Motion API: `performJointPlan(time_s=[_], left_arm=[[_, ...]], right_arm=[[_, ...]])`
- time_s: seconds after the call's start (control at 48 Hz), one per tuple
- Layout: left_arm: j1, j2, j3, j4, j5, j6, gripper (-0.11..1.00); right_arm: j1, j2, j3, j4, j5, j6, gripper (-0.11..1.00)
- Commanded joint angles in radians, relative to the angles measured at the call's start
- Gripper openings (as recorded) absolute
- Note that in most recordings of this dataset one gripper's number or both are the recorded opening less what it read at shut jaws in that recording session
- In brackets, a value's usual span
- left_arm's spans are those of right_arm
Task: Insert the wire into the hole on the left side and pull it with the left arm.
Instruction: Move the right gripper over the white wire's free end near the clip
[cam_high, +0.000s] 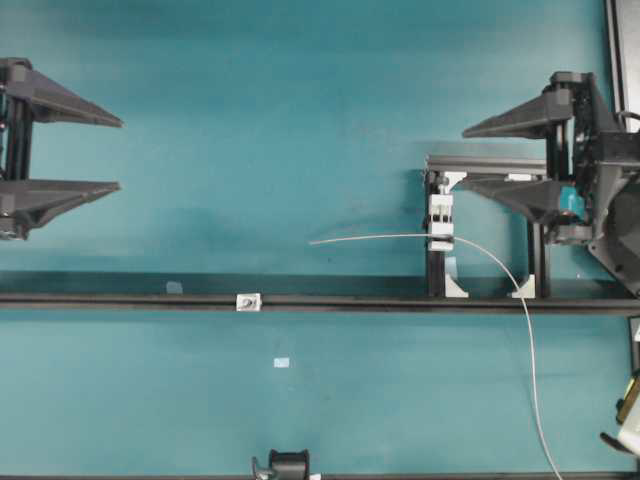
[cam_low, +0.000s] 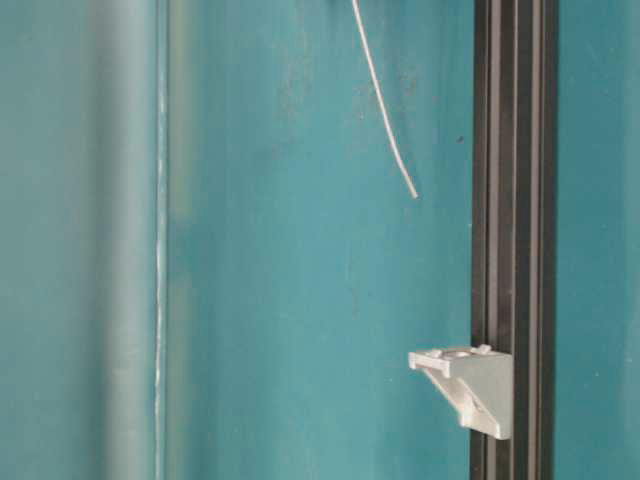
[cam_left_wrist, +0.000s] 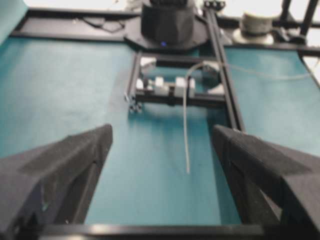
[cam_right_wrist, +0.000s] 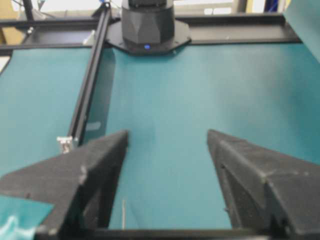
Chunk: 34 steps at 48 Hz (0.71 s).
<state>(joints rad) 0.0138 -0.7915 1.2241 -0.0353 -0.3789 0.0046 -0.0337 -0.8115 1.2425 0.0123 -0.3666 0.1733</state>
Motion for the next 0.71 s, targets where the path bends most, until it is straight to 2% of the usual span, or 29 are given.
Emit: performJointPlan(time_s=[0.0, 0.291, 0.687], left_arm=[[0.003, 0.029, -0.011, -0.002, -0.020, 0.002, 0.68], [0.003, 0.103, -0.011, -0.002, -0.029, 0.002, 0.70], [0.003, 0.222, 0.009, 0.000, -0.106, 0.006, 0.70]], right_arm=[[-0.003, 0.026, -0.026, 0.002, -0.011, 0.006, 0.73], [-0.002, 0.120, -0.048, 0.002, -0.006, 0.072, 0.71], [0.025, 0.298, -0.101, 0.002, -0.006, 0.091, 0.71]])
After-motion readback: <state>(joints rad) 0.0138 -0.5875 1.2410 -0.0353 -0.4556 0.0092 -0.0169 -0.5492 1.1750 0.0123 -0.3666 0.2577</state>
